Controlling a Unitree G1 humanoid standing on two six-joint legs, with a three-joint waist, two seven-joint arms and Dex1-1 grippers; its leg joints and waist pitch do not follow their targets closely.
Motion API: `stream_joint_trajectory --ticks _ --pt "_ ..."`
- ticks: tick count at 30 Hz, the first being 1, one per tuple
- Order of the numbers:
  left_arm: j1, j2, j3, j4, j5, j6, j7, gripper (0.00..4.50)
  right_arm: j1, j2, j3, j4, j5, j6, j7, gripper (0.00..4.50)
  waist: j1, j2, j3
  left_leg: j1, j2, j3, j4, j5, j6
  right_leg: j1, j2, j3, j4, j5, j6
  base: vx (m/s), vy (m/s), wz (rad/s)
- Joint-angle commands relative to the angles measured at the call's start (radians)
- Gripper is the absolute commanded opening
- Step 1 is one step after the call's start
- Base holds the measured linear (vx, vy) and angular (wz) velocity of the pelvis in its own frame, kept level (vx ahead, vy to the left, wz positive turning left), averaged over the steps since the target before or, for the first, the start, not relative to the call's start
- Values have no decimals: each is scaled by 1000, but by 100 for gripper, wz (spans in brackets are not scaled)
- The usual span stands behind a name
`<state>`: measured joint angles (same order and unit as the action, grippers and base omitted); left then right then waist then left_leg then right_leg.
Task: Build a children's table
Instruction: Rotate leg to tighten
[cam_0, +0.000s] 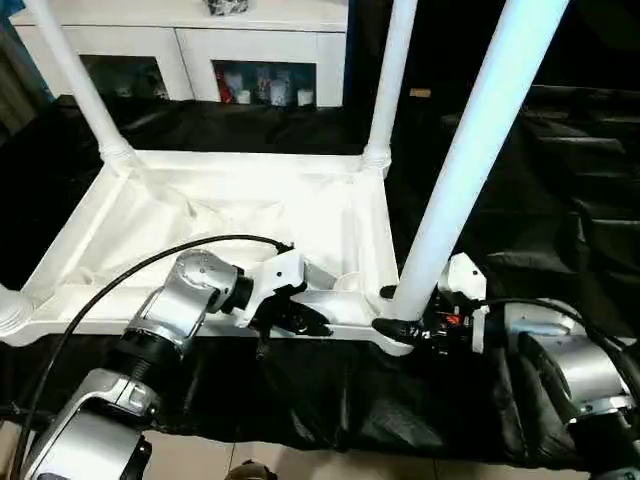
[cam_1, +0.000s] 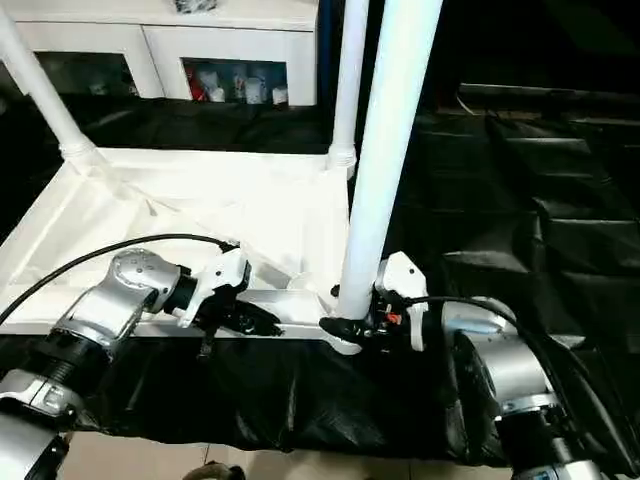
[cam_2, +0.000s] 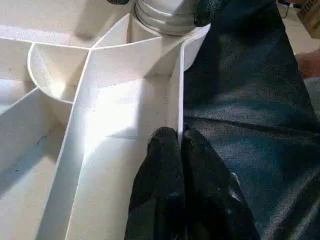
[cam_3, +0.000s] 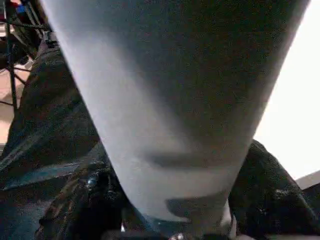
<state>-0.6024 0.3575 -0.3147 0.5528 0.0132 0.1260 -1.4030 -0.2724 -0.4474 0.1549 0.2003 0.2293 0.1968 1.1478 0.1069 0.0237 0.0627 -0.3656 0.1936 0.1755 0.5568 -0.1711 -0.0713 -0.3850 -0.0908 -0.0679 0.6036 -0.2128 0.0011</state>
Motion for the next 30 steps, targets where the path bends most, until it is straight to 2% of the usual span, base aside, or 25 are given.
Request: stream_joint_trajectory --ticks 1,3,4,5,8,10,12,13,15,17,18,19,20,21,23,24,25,26,27,29,30 --pt "-35 -16 -15 14 -7 -10 15 0 18 22 100 -40 14 32 75 241 3 -16 -52 4 38 -5 -53 -154 100 46 -56 43 -66 -83 -264 0 0 0" --pt "-35 -16 -15 14 -7 -10 15 0 18 22 100 -40 14 32 75 240 5 -12 -52 4 38 -5 -53 -153 100 44 -57 43 -66 -88 -263 0 0 0" --pt "-33 -20 -8 17 -8 -10 24 0 35 30 93 -51 24 46 72 239 6 -20 -51 4 38 -5 -54 -152 99 45 -58 43 -66 -93 -261 0 0 0" --pt "-33 -20 -8 17 -8 -10 24 0 35 30 93 -51 24 46 72 239 8 -18 -51 4 39 -5 -54 -152 99 44 -59 43 -66 -97 -259 0 0 0" --pt "-21 -30 5 11 -5 2 73 0 67 60 71 -60 25 58 -3 238 10 -19 -50 5 40 -5 -56 -156 95 42 -59 45 -68 -111 -250 0 0 0" --pt "-16 -48 18 13 0 16 128 0 77 105 42 -30 -11 43 -128 238 7 -17 -48 6 41 -6 -59 -172 80 38 -62 45 -72 -142 -244 0 0 0" --pt "-14 -62 24 13 5 25 163 0 74 137 23 1 -39 26 -215 237 1 -20 -42 10 38 -8 -68 -239 43 34 -64 46 -85 -263 -217 0 0 0" --pt "-10 -94 30 9 17 47 234 0 57 204 -19 69 -83 6 -387 235 -1 -19 -42 11 39 -10 -71 -257 25 32 -65 47 -88 -310 -201 0 0 0" --pt "-9 -114 31 8 25 56 272 0 43 237 -43 102 -94 10 -469 230 -8 -19 -38 13 38 -13 -75 -293 1 30 -67 48 -96 -372 -180 0 0 0" --pt "-9 -163 33 5 43 80 357 0 5 299 -90 167 -103 13 -617 223 -14 -18 -36 16 37 -16 -79 -325 -11 26 -64 49 -99 -401 -164 0 0 0" --pt "-9 -163 33 5 43 80 357 0 5 299 -90 167 -103 13 -617 211 -20 -19 -36 18 36 -17 -79 -345 -16 25 -65 48 -102 -421 -158 0 0 0" --pt "-8 -214 30 4 60 96 434 0 -40 350 -123 229 -118 5 -748 211 -18 -15 -38 18 36 -18 -79 -346 -17 26 -66 48 -102 -419 -154 0 0 0" --pt "-7 -215 30 4 60 96 437 0 -41 351 -124 231 -119 5 -753 209 -24 -18 -39 16 36 -17 -81 -345 -21 24 -64 49 -102 -403 -154 0 0 0" --pt "-6 -229 27 2 66 98 456 0 -56 365 -131 250 -127 -1 -792 207 -23 -15 -41 16 36 -19 -81 -338 -22 27 -64 48 -100 -390 -154 0 0 0" --pt "2 -265 19 -7 75 113 494 0 -93 406 -147 289 -125 -15 -862 206 -23 -16 -42 17 35 -15 -79 -329 -15 24 -61 50 -101 -351 -156 0 0 0" --pt "4 -279 13 -11 79 117 504 0 -108 424 -145 298 -127 -20 -881 205 -21 -13 -42 13 33 -16 -79 -316 -10 28 -59 49 -98 -321 -159 0 0 0" --pt "4 -279 13 -11 79 117 504 0 -108 424 -145 298 -127 -20 -881 205 -22 -14 -43 12 33 -14 -79 -313 -8 28 -58 50 -97 -309 -160 0 0 0" --pt "7 -286 3 -14 82 114 505 0 -120 438 -133 304 -148 -28 -903 205 -20 -11 -45 12 33 -14 -78 -303 -7 30 -58 50 -95 -289 -162 0 0 0" --pt "8 -288 -3 -17 82 112 502 0 -127 442 -119 308 -175 -39 -924 205 -22 -13 -46 10 31 -13 -77 -290 -6 31 -57 50 -93 -265 -164 0 0 0" --pt "10 -279 -10 -20 79 98 481 0 -126 445 -118 306 -181 -63 -915 205 -22 -13 -46 10 31 -13 -76 -282 -1 32 -56 50 -92 -246 -166 0 0 0" --pt "12 -268 -14 -25 78 93 468 0 -125 451 -132 309 -178 -82 -921 239 -22 -10 -47 10 32 -12 -76 -282 3 32 -56 50 -91 -229 -170 0 0 0"
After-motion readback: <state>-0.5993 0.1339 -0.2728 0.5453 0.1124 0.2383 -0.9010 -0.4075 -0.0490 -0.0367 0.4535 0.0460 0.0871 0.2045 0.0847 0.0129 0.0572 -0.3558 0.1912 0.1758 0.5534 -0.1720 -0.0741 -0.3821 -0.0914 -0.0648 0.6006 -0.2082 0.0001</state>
